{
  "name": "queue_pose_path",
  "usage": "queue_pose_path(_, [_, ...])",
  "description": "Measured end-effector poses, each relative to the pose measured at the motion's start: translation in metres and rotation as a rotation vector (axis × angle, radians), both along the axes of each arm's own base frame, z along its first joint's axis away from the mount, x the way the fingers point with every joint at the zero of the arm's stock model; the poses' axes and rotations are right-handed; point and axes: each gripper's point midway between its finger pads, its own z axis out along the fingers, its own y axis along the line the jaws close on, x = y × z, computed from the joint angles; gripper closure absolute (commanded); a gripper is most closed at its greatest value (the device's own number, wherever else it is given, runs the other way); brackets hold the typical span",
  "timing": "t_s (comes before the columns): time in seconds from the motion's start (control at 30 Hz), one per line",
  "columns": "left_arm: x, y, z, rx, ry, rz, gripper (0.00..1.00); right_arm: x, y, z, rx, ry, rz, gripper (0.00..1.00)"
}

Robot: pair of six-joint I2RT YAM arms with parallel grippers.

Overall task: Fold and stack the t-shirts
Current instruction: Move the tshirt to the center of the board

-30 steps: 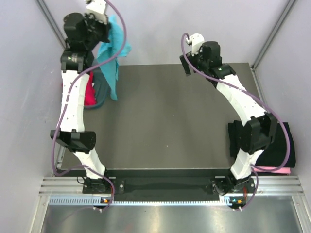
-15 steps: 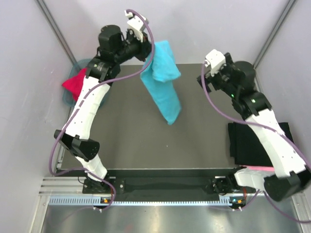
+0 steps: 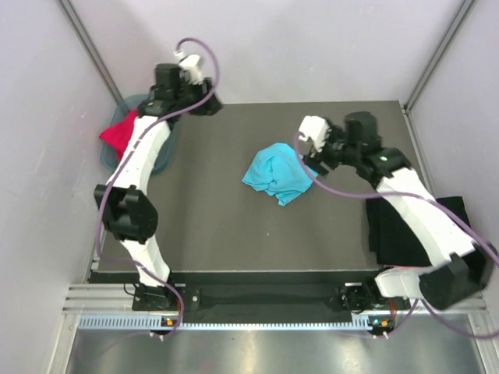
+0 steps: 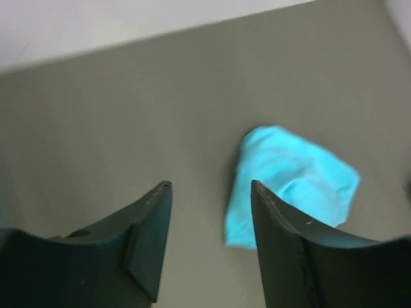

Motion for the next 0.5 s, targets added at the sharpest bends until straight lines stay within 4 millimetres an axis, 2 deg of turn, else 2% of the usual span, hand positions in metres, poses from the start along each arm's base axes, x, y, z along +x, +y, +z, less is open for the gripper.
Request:
queue_pose_path(0.07, [-0.009,0.041,-0.018,0.007,0.072,0.077,0.45,0.005,0.02,-0.039,-0.03,0.11,0.059,0.26])
queue_pose_path(0.13, [-0.027,0.075,-0.033,0.011,0.134,0.142,0.46,0.006,0.037,-0.076,-0.062,0.211,0.11,0.3])
queue_pose_path(0.2, [-0.048,0.089,-0.045,0.017,0.176,0.167,0.46,0.004,0.055,-0.115,-0.108,0.303,0.168,0.33])
queue_pose_path(0.3, [-0.087,0.086,-0.059,0.027,0.223,0.149,0.45,-0.003,0.072,-0.153,-0.173,0.374,0.245,0.36])
queue_pose_path(0.37, [-0.103,0.081,-0.059,0.028,0.229,0.134,0.45,-0.007,0.078,-0.168,-0.205,0.4,0.284,0.37])
queue_pose_path(0.5, [-0.114,0.084,-0.051,0.03,0.205,0.135,0.45,0.0,0.085,-0.18,-0.249,0.398,0.331,0.37])
